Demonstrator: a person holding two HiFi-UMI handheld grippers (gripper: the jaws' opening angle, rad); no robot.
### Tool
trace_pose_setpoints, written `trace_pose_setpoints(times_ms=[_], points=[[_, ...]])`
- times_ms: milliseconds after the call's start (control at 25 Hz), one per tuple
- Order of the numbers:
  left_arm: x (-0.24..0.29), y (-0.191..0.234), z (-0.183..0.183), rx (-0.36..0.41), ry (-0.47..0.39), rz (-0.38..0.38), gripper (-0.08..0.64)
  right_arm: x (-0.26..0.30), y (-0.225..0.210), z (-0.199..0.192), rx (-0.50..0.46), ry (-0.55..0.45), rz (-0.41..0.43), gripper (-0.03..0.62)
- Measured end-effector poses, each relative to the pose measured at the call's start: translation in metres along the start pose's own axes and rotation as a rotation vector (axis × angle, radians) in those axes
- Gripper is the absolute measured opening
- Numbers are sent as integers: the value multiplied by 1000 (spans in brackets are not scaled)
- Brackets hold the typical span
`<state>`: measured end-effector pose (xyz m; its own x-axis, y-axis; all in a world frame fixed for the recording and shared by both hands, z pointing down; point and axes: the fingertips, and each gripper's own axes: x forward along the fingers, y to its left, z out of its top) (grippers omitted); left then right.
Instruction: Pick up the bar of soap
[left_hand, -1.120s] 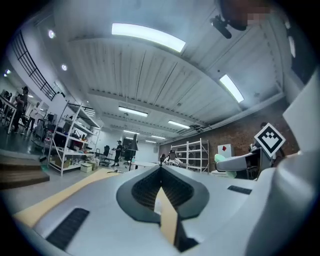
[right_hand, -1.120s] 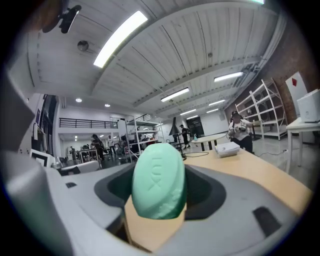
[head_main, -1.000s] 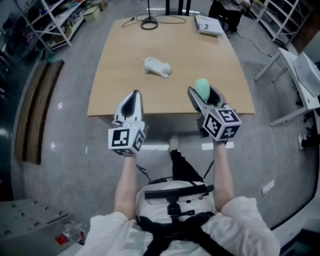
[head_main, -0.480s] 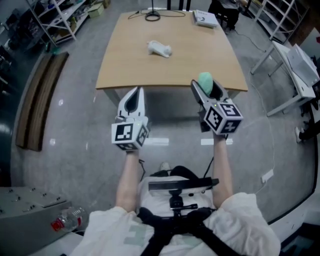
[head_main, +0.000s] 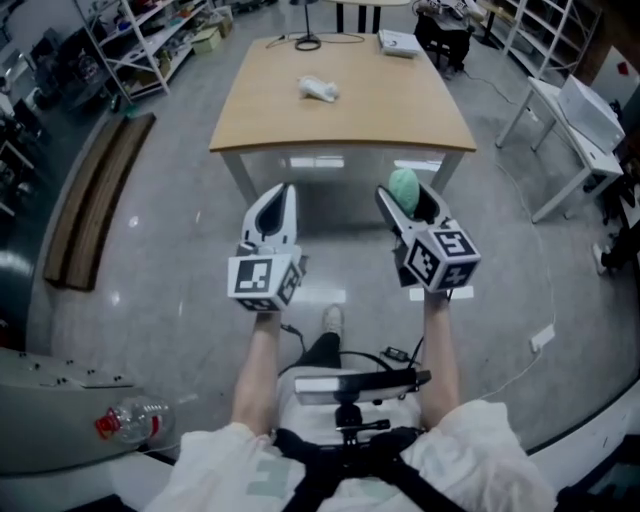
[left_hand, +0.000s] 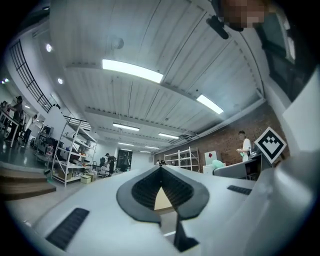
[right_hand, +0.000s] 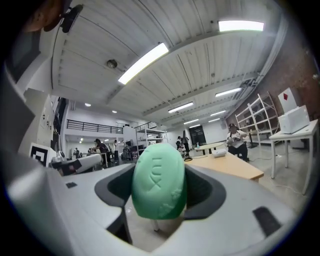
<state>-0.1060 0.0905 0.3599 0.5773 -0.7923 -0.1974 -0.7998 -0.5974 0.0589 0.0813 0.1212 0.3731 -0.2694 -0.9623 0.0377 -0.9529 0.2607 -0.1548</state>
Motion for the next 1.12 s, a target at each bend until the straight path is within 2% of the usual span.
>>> trace_pose_setpoints(times_ms=[200,360,520,640,760,880,1120], points=[[-117,-62,19,22,49,23,13,-123,49,-14,70,-1,13,298],[-189,-88,36,-5,42,43,12,-187,85,-15,25,6,8,298],[-246,-96,59,9,26,81,12,-229,126,-8,33,-3,35,298],[-283,-91,64,-16,11,117,12,-251,147,-11,68,-31,41,298],[-316,-87,61,-46,1,144,12,-278,170,-14,43,-45,26,298],[-346,-92,61,-39,8,126,12,-309,195,-16,10,-58,-7,298],[-422,-106,80,-13,23,91,12,-356,250,-29,31,-40,-39,298]])
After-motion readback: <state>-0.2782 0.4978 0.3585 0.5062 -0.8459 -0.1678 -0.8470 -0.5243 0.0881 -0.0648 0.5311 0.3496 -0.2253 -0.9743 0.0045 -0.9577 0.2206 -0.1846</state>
